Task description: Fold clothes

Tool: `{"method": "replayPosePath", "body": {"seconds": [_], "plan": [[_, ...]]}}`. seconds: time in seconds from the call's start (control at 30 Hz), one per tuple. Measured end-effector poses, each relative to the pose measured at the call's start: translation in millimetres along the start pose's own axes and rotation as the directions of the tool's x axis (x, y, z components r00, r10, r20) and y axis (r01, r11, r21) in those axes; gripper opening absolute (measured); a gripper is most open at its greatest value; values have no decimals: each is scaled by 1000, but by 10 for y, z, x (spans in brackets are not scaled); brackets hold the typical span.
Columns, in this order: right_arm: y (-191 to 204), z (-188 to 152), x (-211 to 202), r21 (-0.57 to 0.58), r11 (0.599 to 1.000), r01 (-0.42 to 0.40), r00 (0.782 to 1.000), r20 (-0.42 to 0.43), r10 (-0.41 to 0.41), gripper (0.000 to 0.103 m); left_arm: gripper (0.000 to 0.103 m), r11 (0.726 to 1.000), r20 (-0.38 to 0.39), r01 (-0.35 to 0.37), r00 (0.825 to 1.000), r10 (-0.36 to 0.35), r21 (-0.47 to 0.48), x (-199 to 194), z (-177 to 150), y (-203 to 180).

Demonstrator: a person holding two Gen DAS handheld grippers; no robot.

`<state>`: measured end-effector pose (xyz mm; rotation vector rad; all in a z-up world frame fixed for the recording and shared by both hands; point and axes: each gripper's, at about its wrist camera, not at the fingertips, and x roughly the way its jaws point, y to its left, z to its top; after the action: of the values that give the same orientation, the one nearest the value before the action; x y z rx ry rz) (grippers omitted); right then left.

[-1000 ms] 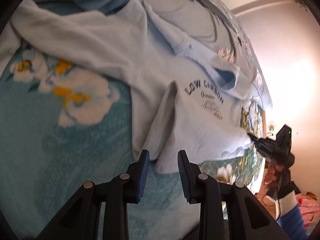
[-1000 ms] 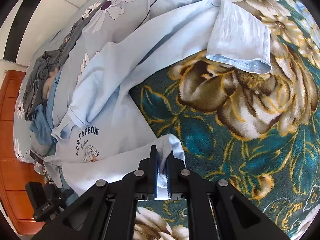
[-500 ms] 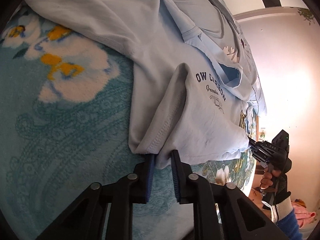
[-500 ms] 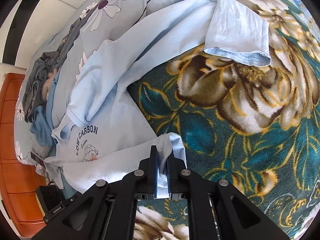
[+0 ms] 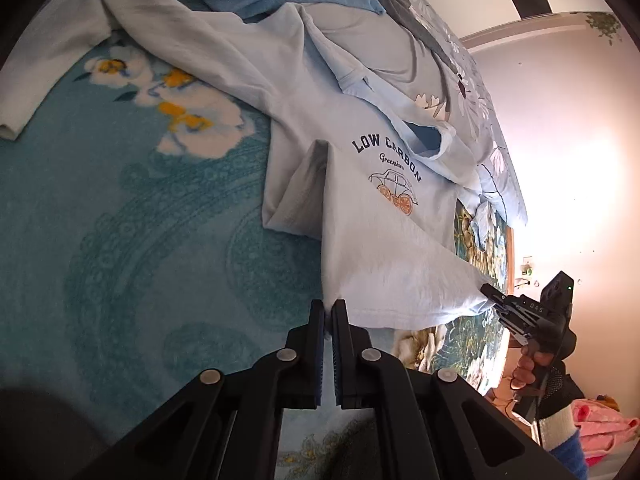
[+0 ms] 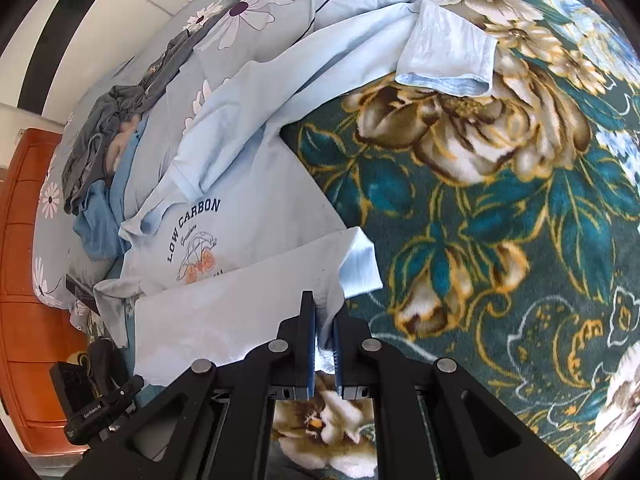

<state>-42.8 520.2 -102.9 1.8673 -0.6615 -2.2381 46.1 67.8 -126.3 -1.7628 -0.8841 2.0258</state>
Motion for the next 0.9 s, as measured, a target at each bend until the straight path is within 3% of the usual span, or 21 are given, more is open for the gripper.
{"method": "replayPosePath", "body": {"seconds": [0.13,0.27,0.43,0.53,0.67,0.77,0.83,0.9], "plan": [[-2,-309,-61,-16,999,28,1000,3,-28,7,4,999,-19,-46,999,46,12,-137,-280,-4],[-124,-661,-18,-34,996,77,997,-30,-78,7,4,991,-83,-135,987,136,18,-135,-645,15],[-381,-1037,6,2,997,75,996,-48,-74,7,4,967,-172,-245,952,254,70,-25,-1017,-9],[-447,-1176,-3,-5,997,75,996,-51,-75,7,4,927,-171,-337,916,363,165,34,-1185,-100],[-489,-1232,-28,4,998,69,997,-35,-69,7,5,910,-181,-365,898,400,199,114,-1238,-100],[-495,-1210,-54,-11,996,88,996,-35,-88,8,9,905,-170,-374,897,408,201,43,-1184,-148],[-497,-1194,-78,-37,993,109,993,-38,-111,13,13,910,-174,-365,900,399,198,-38,-1122,-192],[-505,-1172,-128,-82,985,151,987,-38,-155,14,31,908,-153,-357,907,393,218,-156,-1035,-267]]}}
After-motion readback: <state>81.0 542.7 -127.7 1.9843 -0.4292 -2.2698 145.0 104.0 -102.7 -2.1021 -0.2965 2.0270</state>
